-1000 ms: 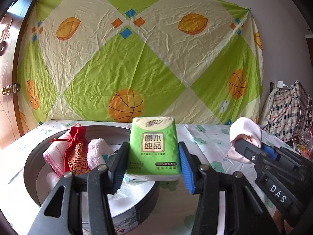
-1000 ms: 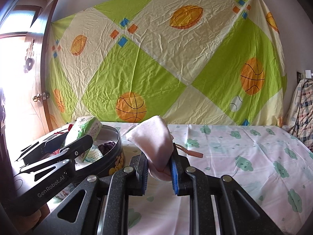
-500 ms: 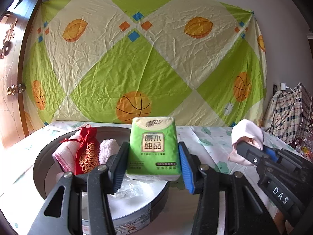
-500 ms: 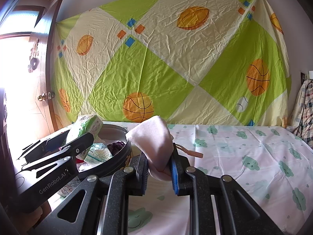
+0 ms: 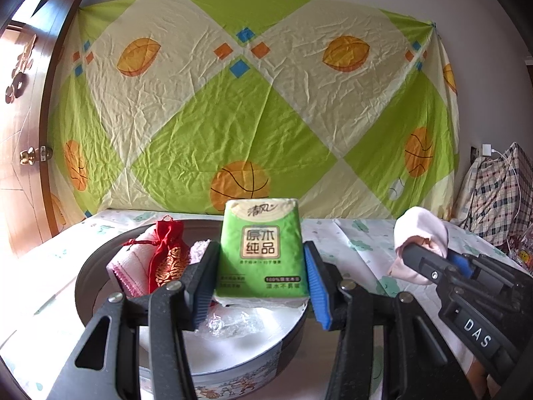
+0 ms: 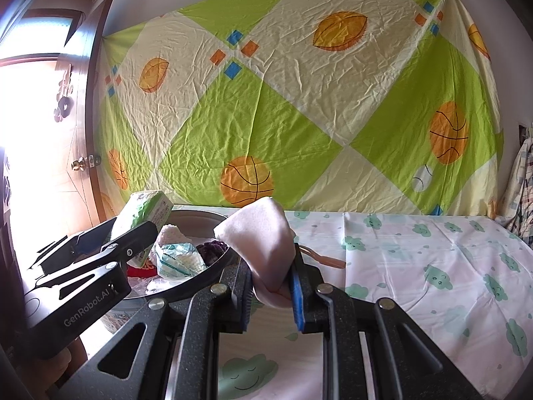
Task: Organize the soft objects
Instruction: 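Lower tissue pack into the tin with left gripper while right gripper carries pink item toward it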
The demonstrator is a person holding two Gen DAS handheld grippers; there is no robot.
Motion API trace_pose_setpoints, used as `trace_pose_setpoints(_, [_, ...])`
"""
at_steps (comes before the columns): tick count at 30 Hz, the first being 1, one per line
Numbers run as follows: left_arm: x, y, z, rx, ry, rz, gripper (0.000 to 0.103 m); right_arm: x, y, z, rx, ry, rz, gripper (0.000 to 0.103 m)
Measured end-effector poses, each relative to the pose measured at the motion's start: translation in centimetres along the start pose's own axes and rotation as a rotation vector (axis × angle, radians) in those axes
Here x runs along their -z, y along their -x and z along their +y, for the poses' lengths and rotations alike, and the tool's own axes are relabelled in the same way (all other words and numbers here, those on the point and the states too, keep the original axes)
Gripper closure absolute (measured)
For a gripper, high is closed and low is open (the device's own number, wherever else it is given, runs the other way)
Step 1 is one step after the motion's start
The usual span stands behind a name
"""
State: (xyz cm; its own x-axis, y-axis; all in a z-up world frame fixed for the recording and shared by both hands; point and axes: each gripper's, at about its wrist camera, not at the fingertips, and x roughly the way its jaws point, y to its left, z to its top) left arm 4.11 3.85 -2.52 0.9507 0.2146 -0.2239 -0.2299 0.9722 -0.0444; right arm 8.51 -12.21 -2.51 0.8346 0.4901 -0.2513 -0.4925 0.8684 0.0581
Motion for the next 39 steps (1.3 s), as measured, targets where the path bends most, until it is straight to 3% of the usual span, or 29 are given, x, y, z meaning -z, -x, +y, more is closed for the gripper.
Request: trace_pose_setpoints(39, [-0.5,0.9,3.8,-0.045,0.018,0.008,0.054,-0.3,-1.9,3.6,-0.072,0.041,0.019,0.082])
